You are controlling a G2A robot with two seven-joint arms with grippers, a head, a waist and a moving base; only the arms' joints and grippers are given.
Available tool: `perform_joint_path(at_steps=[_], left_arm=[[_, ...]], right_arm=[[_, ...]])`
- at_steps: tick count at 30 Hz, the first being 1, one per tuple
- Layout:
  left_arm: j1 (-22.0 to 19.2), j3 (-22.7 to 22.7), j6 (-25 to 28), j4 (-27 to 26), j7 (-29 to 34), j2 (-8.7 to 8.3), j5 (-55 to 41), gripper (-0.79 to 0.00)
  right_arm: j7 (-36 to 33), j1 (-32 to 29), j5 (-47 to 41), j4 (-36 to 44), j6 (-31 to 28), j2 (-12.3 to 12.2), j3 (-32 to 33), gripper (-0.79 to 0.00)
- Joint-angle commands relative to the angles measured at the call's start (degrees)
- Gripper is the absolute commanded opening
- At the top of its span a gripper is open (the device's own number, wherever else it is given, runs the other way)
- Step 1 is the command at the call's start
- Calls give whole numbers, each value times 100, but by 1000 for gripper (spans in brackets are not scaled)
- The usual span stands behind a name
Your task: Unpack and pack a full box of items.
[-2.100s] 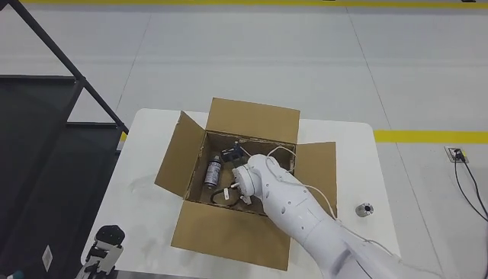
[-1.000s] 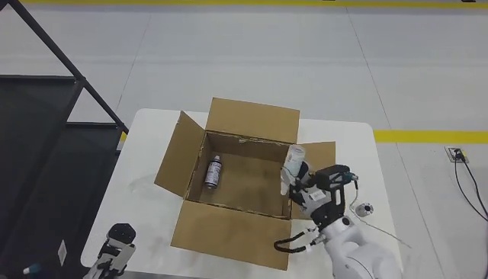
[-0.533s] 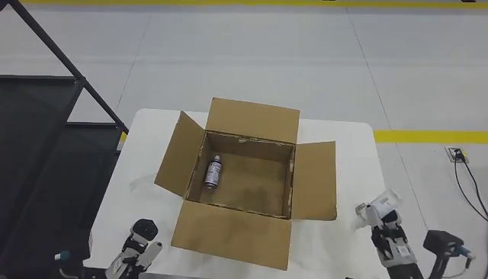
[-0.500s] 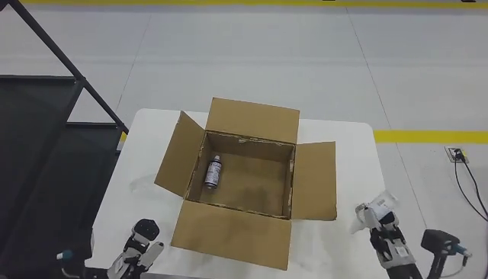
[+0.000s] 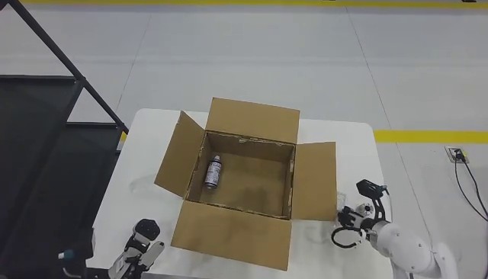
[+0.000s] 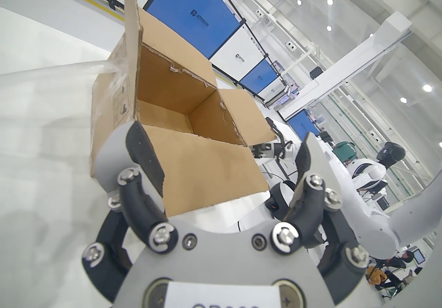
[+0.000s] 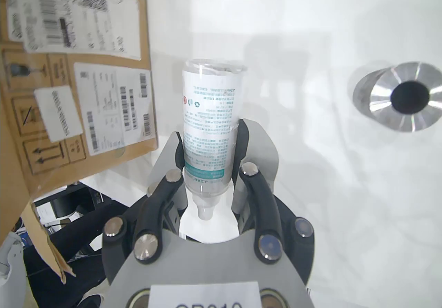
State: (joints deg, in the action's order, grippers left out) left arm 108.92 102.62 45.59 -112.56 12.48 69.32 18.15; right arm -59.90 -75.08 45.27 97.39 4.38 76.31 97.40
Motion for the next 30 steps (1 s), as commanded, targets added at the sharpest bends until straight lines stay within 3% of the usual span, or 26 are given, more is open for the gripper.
perform_joint_path(at_steps=[1, 10, 13, 14, 19, 21, 24, 30], left_arm=[[9, 11, 8, 7, -19, -3, -11, 0], [12, 12, -13, 27, -75, -13, -26, 0], [-4, -7, -31, 19, -83, -16, -12, 0], [-6, -15, -27, 16, -89, -17, -8, 0], [-5, -20, -21, 11, -116, -22, 10, 0], [8, -7, -16, -5, -127, -25, 15, 0], [28, 1, -2, -22, -151, -27, 8, 0], [83, 5, 40, -43, -196, -31, 32, 0]], right_arm=[[-56, 182, 52, -219, -35, -25, -16, -785], [-591, 637, 395, -815, 89, -142, -117, -785], [-713, 733, 550, -922, 149, -164, -262, -462], [-727, 759, 545, -950, 143, -169, -292, -422], [-629, 763, 477, -968, 133, -198, -341, -354], [-561, 732, 525, -927, 240, -210, -337, -268], [-552, 705, 549, -855, 382, -222, -389, -280], [-342, 596, 505, -659, 429, -243, -469, -194]])
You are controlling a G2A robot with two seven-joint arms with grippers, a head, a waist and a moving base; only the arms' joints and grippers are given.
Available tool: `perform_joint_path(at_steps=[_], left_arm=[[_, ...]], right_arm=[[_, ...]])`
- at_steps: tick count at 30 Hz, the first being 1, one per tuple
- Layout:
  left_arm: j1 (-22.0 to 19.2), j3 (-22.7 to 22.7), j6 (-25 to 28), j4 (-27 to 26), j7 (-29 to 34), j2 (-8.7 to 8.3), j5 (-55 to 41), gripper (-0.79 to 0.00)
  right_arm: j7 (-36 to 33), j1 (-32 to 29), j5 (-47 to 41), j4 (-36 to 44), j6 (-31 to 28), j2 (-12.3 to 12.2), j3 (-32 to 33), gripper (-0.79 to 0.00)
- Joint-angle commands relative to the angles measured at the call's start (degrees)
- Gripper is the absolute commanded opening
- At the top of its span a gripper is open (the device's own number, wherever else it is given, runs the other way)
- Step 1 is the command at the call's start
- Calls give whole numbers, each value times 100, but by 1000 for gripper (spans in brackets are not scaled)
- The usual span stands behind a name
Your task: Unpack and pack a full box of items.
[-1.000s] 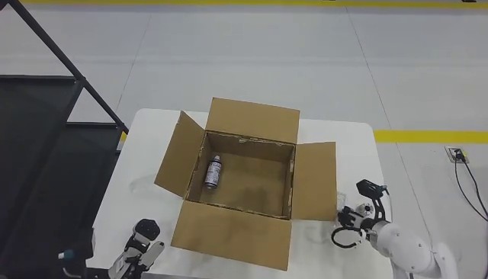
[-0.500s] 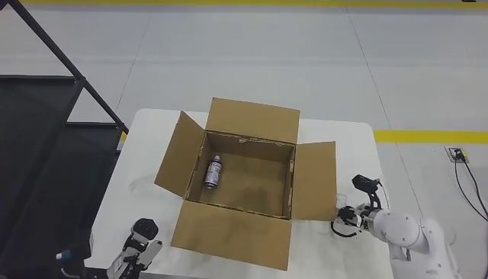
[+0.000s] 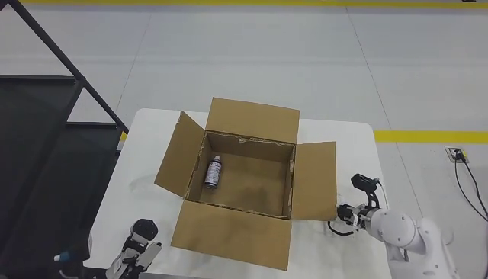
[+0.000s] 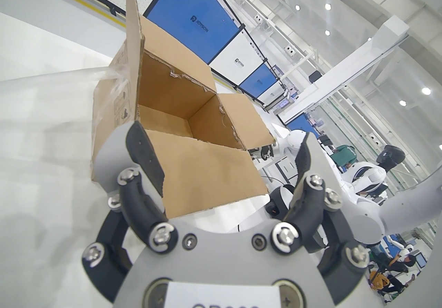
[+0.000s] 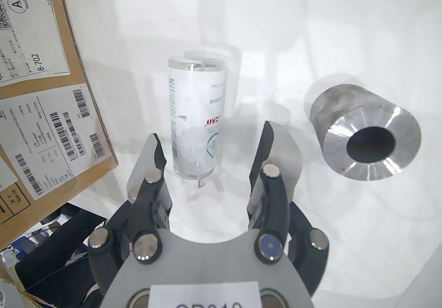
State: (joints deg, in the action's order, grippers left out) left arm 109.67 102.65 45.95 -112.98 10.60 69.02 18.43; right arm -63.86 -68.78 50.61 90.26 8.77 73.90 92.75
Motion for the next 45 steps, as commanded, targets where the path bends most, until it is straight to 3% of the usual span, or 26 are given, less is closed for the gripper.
perform_joint_path(at_steps=[1, 3, 8, 12, 14, 17, 19, 23, 27, 30, 35, 41, 45], left_arm=[[14, 3, 9, 0, -14, -1, 8, 0], [23, 7, 22, 3, -26, -3, 15, 0], [57, 15, 58, -20, -76, -5, 52, 0], [99, 49, 98, -42, -155, -4, 53, 0], [119, 85, 127, -36, -206, -5, 36, 0], [143, 192, 176, 9, -347, -4, -58, 0], [166, 288, 223, 64, -432, -6, -220, 0], [203, 569, 341, 220, -483, -25, -537, 0], [223, 826, 450, 407, -393, -55, -924, 0], [196, 1010, 545, 550, -206, -91, -1223, 0], [122, 1260, 686, 743, 220, -162, -1579, 0], [122, 1260, 686, 743, 220, -162, -1579, 0], [122, 1260, 686, 743, 220, -162, -1579, 0]], right_arm=[[122, -84, -54, 131, -33, -5, -6, -191], [319, -219, -70, 341, -8, -8, -9, -166], [1181, -737, -292, 1174, 247, 8, 132, 0], [2282, -1232, -668, 1976, 431, 53, 315, 0], [3445, -1507, -745, 2355, 844, 112, 442, 0], [4401, -1794, -764, 2740, 344, 153, 196, 0], [4675, -1770, -620, 2829, 185, 159, 48, 0], [4282, -1275, -140, 2865, -220, 135, -440, 0], [4084, -621, 310, 2852, -145, 161, -1064, 0], [3328, 19, 569, 2680, -322, 172, -1577, 0], [2191, 1473, 641, 1776, -69, 304, -2539, 0], [969, 3186, -27, 210, 220, 623, -3701, 0], [868, 3256, -111, 112, 243, 644, -3753, 0]])
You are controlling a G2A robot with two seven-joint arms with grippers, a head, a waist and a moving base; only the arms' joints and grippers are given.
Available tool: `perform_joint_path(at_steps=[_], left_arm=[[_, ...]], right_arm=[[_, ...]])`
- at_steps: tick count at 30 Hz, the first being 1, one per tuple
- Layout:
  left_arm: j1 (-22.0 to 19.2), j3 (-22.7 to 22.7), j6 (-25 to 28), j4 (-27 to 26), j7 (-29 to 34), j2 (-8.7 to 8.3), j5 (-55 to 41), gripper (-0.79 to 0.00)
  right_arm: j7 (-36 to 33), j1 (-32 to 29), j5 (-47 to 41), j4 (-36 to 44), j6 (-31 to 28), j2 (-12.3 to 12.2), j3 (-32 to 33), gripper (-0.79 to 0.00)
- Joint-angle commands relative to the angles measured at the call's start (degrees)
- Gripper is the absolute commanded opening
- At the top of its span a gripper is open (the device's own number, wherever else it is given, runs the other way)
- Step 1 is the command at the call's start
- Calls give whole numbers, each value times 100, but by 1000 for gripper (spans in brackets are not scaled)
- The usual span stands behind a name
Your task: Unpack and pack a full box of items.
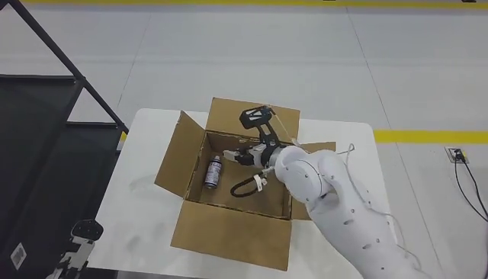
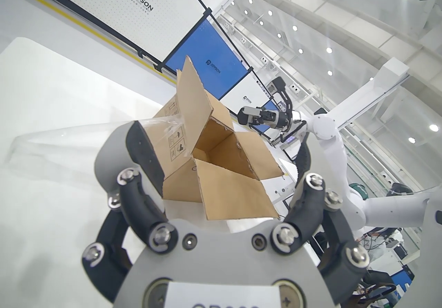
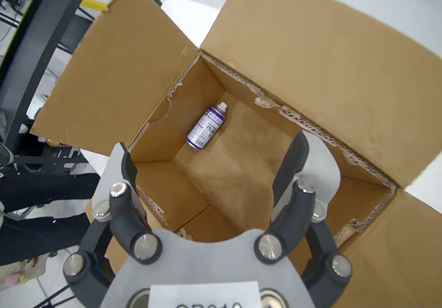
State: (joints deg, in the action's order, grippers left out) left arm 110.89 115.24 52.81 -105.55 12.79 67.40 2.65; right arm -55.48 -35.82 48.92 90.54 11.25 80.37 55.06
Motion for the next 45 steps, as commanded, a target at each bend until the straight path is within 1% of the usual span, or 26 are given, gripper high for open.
perform_joint_path(at_steps=[1, 17, 18, 19, 21, 24, 27, 30, 31, 35, 39, 45], left_arm=[[0, 0, 0, 0, 0, 0, 0, 0], [0, 0, 0, 0, 0, 0, 0, 0], [0, 0, 0, 0, 0, 0, 0, 0], [0, 0, 0, 0, 0, 0, 0, 0], [-120, 8, -228, -72, 67, -12, 42, 0], [-167, 116, -250, -158, 199, -35, -33, 0], [-190, 228, -268, -156, 304, -55, -154, 0], [-185, 327, -188, -140, 338, -65, -251, 0], [-174, 357, -166, -135, 345, -67, -294, 0], [-119, 463, -76, -125, 340, -68, -422, 0], [-42, 520, 6, -108, 331, -61, -528, 0], [62, 538, 151, -90, 257, -33, -535, 0]], right_arm=[[31, -40, 57, 84, -5, -3, 16, 0], [31, -40, 57, 84, -5, -3, 16, 0], [-19, -29, 39, 48, -119, 2, -37, 0], [-107, 77, 44, -73, -219, 15, -94, 0], [-329, 344, -47, -388, -264, 85, -309, 0], [-553, 794, -147, -952, -153, 256, -787, 0], [-494, 1121, -296, -1544, 58, 478, -1284, 0], [-510, 1389, -206, -2102, 68, 723, -1893, 0], [-465, 1447, -241, -2280, 136, 810, -2036, 0], [-338, 1656, -265, -3013, 104, 1151, -2573, 0], [-102, 1812, -341, -3746, 106, 1479, -2878, 0], [-17, 2125, -537, -4793, -136, 1935, -3103, 0]])
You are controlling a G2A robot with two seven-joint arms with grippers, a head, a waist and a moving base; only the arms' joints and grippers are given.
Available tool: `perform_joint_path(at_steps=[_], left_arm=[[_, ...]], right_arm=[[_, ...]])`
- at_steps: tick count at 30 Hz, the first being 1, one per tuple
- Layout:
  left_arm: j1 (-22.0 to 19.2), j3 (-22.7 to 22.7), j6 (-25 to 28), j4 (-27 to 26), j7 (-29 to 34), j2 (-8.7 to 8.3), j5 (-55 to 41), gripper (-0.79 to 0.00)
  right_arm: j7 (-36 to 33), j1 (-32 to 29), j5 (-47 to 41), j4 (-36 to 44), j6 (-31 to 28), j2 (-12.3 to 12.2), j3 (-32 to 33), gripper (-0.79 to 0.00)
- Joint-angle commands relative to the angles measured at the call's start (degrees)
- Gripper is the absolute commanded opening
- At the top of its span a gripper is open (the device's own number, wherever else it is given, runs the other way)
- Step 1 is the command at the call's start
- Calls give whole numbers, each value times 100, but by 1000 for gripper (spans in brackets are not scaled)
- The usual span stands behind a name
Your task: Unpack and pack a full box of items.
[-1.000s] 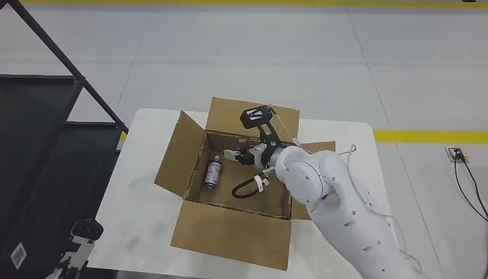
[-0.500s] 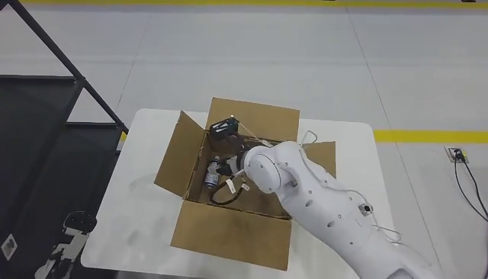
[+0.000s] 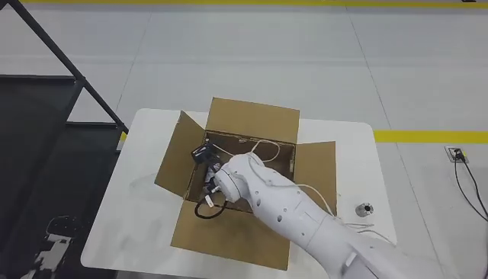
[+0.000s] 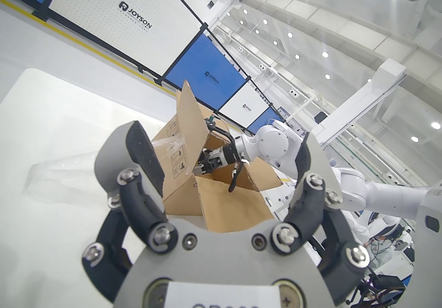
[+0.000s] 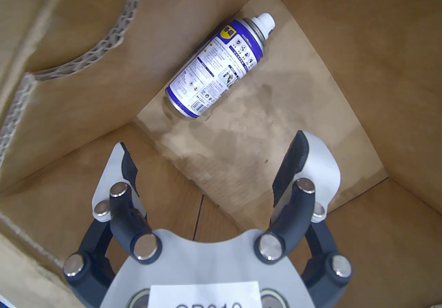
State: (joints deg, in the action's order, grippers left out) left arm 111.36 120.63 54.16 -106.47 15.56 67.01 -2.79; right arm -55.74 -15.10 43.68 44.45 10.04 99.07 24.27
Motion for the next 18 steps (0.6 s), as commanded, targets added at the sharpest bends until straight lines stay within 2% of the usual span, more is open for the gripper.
perform_joint_path(at_steps=[1, 11, 18], left_arm=[[30, 2, 32, 8, -48, 12, 26, 0], [151, -65, 140, 110, -356, 94, 216, 0], [208, -77, 192, 99, -518, 140, 279, 0]], right_arm=[[10, 114, 10, -369, 53, 142, -61, 0], [158, 441, -176, -1767, -502, 837, -259, 0], [442, 477, -62, -2402, -462, 1233, -364, 0]])
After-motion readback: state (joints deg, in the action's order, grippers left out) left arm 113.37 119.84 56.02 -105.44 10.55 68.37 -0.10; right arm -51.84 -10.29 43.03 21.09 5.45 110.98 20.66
